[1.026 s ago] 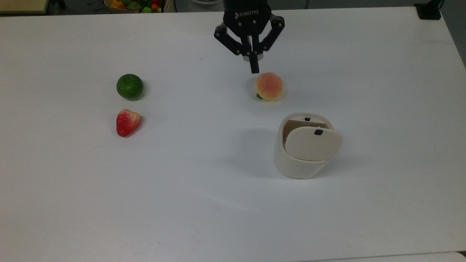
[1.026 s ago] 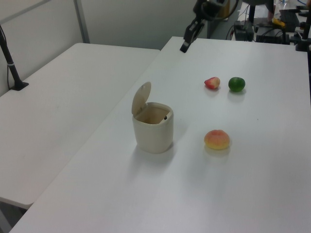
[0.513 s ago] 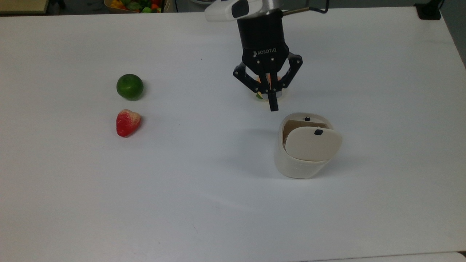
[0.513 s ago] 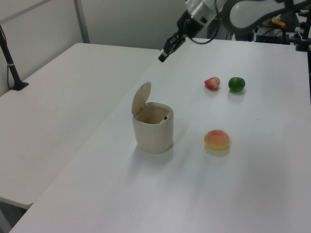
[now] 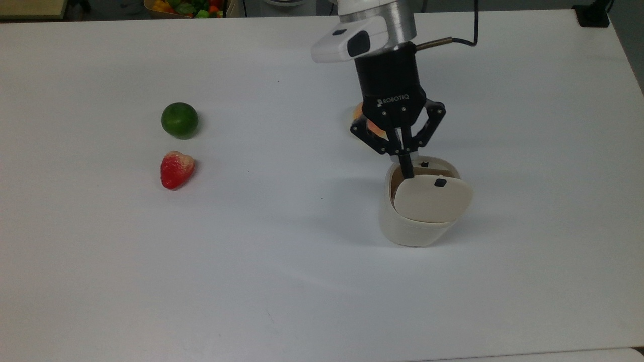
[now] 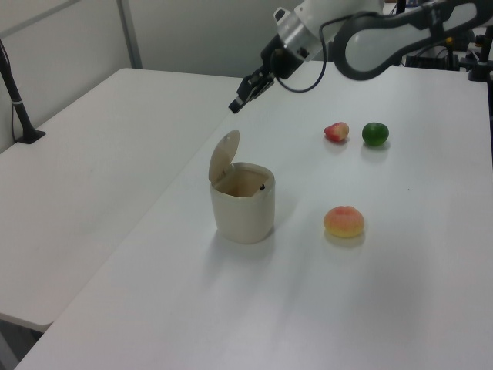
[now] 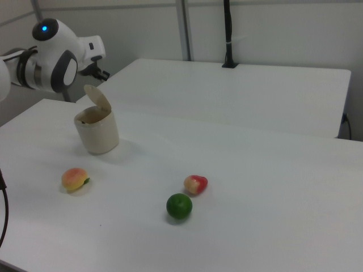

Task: Close garbage bin
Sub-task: 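Push the raised lid down with the gripper fingertips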

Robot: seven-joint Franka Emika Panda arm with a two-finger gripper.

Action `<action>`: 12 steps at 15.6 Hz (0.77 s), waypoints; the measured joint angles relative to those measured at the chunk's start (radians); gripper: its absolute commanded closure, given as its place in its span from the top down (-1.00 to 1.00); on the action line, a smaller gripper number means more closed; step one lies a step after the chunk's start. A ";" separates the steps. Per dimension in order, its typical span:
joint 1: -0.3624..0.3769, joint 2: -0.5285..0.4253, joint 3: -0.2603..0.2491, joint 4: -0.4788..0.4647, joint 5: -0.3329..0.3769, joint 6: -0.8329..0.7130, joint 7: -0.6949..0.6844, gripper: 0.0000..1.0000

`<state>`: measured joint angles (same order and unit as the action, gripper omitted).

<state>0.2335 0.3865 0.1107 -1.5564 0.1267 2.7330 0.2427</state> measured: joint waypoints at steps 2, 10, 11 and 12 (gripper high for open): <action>0.004 0.023 0.009 0.001 -0.021 0.020 0.002 -1.00; 0.013 0.059 0.018 0.006 -0.051 0.051 0.004 -1.00; 0.013 0.060 0.018 0.006 -0.051 0.051 0.004 -1.00; 0.013 0.060 0.019 0.006 -0.051 0.051 0.004 -1.00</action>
<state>0.2469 0.4463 0.1293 -1.5500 0.0753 2.7839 0.2464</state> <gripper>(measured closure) 0.991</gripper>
